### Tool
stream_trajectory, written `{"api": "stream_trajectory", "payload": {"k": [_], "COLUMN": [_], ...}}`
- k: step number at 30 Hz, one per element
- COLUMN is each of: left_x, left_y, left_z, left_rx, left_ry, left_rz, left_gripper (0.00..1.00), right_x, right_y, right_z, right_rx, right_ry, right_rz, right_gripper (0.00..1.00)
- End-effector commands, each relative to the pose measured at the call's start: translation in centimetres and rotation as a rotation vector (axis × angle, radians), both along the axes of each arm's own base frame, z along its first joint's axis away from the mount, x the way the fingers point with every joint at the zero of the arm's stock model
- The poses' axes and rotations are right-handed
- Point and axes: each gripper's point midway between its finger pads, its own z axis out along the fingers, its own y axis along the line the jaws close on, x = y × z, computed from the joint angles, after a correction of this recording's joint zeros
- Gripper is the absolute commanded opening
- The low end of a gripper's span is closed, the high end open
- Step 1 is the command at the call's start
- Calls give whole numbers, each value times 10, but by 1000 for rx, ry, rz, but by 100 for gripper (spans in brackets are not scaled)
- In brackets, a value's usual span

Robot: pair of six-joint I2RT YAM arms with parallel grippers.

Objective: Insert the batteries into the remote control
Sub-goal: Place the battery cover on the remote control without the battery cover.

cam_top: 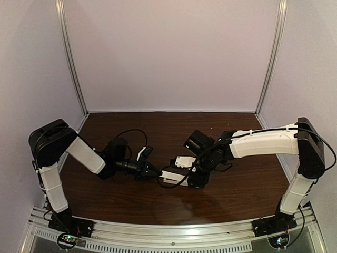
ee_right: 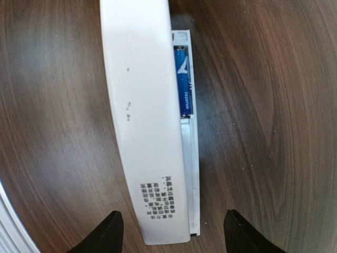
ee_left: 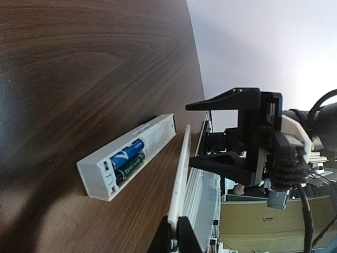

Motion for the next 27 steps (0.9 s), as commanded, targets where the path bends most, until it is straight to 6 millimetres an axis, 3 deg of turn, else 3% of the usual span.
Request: {"api": "stream_trajectory", "payload": {"k": [1, 16, 27], "left_x": [7, 12, 13], "left_y": [-5, -10, -11], "left_z": [2, -4, -11], "left_rx": [-26, -25, -18], "left_ry": [-23, -4, 8], "left_rz": [10, 9, 11], "left_gripper": [0, 0, 0], "right_x": [4, 11, 13], "right_y": [7, 8, 9], "right_z": [3, -23, -31], "right_rx": [-13, -120, -136], "right_ry": [3, 31, 35], "right_rz": [22, 44, 51], "right_gripper": [66, 66, 62]}}
